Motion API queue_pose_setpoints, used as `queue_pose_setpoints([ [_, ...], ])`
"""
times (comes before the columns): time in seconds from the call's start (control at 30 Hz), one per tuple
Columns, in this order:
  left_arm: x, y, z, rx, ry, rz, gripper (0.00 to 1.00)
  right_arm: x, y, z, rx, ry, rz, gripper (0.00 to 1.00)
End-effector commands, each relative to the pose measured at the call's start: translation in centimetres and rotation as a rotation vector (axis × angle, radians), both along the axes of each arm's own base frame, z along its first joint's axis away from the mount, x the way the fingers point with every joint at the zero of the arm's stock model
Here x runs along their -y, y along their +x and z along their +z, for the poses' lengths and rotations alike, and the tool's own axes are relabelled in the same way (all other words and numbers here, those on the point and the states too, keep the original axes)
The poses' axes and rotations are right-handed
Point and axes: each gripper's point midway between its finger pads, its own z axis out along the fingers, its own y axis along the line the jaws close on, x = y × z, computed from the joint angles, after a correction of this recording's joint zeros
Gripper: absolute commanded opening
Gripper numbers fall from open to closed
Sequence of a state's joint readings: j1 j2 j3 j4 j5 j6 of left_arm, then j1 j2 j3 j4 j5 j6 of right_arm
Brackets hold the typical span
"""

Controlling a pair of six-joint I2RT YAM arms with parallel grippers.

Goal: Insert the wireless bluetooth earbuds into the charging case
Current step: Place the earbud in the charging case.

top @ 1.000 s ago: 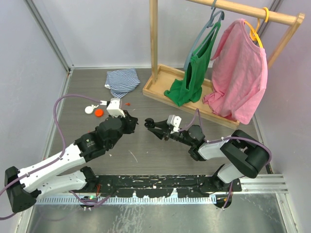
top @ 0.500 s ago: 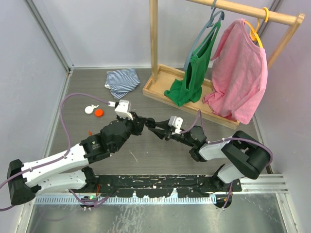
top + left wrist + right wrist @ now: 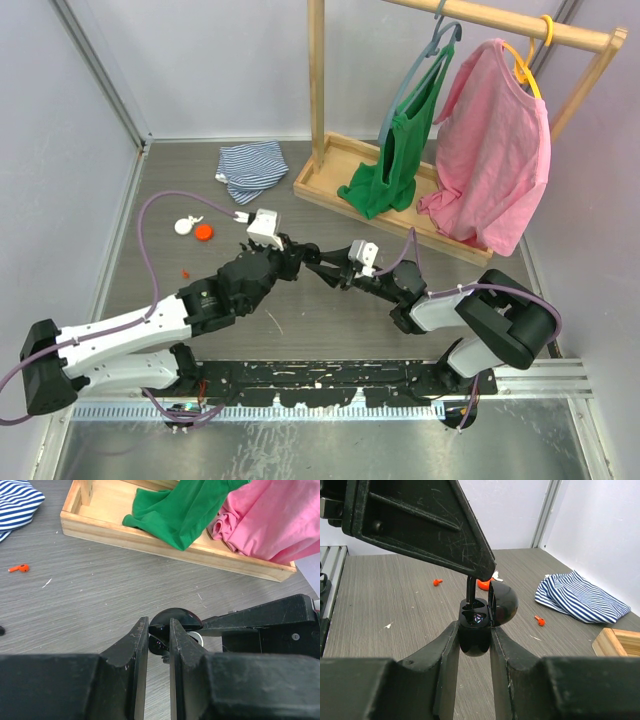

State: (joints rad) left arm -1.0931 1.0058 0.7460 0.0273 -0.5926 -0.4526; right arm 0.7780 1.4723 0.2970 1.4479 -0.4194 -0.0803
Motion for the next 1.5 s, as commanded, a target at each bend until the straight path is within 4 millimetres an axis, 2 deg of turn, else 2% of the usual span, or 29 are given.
queue_pose_setpoints([
  [0.0, 0.3, 0.6, 1.8, 0.059, -0.048, 0.03, 0.14, 0.6, -0.6, 4.0, 0.106, 0.105, -0.006, 0.01],
  [0.43, 0.6, 0.1, 0.9, 0.059, 0.022, 0.019, 0.14, 0.8, -0.4, 3.9, 0.1, 0.109, -0.026, 0.01],
  [0.6, 0.8, 0.1, 0.7, 0.05, 0.034, 0.012, 0.17, 0.8, -0.4, 3.9, 0.1, 0.111, -0.026, 0.01],
  [0.83, 1.1, 0.1, 0.1, 0.016, 0.03, 0.025, 0.29, 0.9, -0.4, 3.9, 0.097, 0.113, -0.029, 0.01],
  [1.1, 0.9, -0.1, 0.5, -0.007, 0.005, 0.034, 0.45, 1.0, -0.3, 3.8, 0.091, 0.112, -0.04, 0.01],
  [1.3, 0.2, -0.5, 2.1, -0.012, -0.047, 0.042, 0.51, 1.1, -0.2, 3.5, 0.087, 0.108, -0.046, 0.01],
  [1.47, -1.2, -0.6, 2.5, -0.022, -0.035, 0.079, 0.58, 1.3, 0.0, 3.1, 0.08, 0.101, -0.059, 0.01],
])
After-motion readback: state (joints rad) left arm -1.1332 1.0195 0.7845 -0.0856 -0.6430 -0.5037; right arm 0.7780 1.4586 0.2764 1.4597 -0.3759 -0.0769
